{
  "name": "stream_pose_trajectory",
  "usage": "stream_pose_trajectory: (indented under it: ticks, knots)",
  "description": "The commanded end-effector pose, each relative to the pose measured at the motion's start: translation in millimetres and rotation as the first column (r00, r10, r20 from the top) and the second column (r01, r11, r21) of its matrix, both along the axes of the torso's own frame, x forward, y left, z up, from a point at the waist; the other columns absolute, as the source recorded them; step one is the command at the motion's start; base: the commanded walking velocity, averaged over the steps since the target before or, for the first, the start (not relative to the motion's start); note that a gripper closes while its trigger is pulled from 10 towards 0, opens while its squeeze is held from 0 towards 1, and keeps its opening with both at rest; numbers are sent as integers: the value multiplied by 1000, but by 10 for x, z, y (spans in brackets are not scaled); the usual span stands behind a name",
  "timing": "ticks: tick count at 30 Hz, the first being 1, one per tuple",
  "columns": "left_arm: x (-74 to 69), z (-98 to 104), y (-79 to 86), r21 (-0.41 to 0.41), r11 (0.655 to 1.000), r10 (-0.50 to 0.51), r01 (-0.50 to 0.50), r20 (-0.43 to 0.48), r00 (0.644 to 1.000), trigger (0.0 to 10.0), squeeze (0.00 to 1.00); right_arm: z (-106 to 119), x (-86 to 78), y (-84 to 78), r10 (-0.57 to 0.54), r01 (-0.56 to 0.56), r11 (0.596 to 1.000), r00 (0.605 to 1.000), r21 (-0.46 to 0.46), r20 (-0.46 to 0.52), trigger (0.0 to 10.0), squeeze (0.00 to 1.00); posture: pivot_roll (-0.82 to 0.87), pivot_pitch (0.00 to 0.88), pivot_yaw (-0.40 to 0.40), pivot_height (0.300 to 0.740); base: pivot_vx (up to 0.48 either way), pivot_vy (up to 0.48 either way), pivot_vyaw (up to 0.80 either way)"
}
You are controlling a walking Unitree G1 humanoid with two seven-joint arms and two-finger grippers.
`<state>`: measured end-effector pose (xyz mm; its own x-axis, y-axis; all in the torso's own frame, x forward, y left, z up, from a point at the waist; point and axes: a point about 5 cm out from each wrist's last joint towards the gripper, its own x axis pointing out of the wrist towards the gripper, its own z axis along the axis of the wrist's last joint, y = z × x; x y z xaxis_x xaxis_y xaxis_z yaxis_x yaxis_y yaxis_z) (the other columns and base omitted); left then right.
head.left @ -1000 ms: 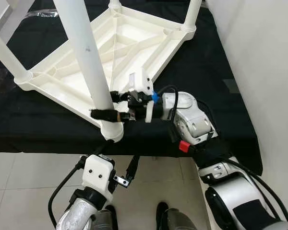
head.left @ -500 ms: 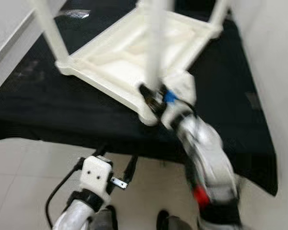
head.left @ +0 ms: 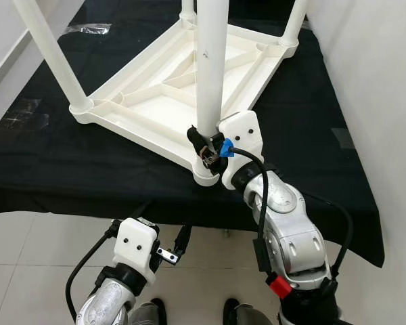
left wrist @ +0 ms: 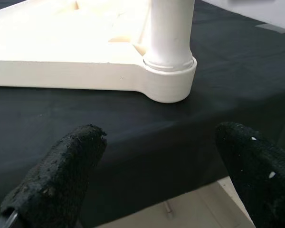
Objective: Building children table
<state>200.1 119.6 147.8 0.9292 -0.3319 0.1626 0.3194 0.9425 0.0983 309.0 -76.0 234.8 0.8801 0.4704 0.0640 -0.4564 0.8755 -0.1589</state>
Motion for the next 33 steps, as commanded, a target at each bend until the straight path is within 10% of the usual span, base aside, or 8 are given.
stream_pose_trajectory:
  ticks: [1, 8, 10, 11, 22, 25, 26, 33]
  knots:
    - [-21, -63, -5, 2, 1000, 4, -4, -25, 1000, 10000, 0, -17, 54, -98, 6, -5, 999, 1000, 42, -8, 10000, 1000, 64, 262, -20, 740, 0, 0, 0]
    - [-18, -66, -50, -5, 1000, -1, 1, -22, 1000, 10000, 0, 159, 238, -55, 361, -361, 932, 930, -16, 70, 10000, 1000, 74, 249, -25, 740, 0, 0, 0]
    - [-21, -65, -59, -7, 1000, -2, 2, -22, 1000, 10000, 0, 231, 267, -33, 446, -447, 894, 891, -7, 83, 10000, 757, 76, 248, -27, 740, 0, 0, 0]
    - [-23, -63, -66, -8, 1000, -3, 2, -21, 1000, 10000, 0, 301, 297, -18, 503, -504, 863, 858, -17, 100, 10000, 35, 78, 247, -27, 740, 0, 0, 0]
    - [-65, -46, -90, -14, 1000, 1, -1, -19, 1000, 10000, 0, 726, 362, 19, 843, -833, 537, 523, -131, 128, 10000, 0, 112, 256, -34, 740, 0, 0, 0]
    - [-76, -42, -90, -15, 1000, 2, -2, -19, 1000, 10000, 0, 757, 347, 19, 883, -879, 465, 452, -109, 124, 7255, 0, 111, 259, -36, 740, 0, 0, 0]
    - [-82, -40, -91, -15, 1000, 3, -3, -19, 1000, 10000, 0, 726, 331, 3, 909, -902, 416, 407, -119, 92, 0, 0, 114, 262, -33, 740, 0, 0, 0]
    - [-99, -37, -91, -16, 1000, 2, -2, -22, 1000, 10000, 0, 631, 339, -43, 927, -919, 375, 372, -125, 51, 0, 0, 110, 268, -24, 740, 0, 0, 0]
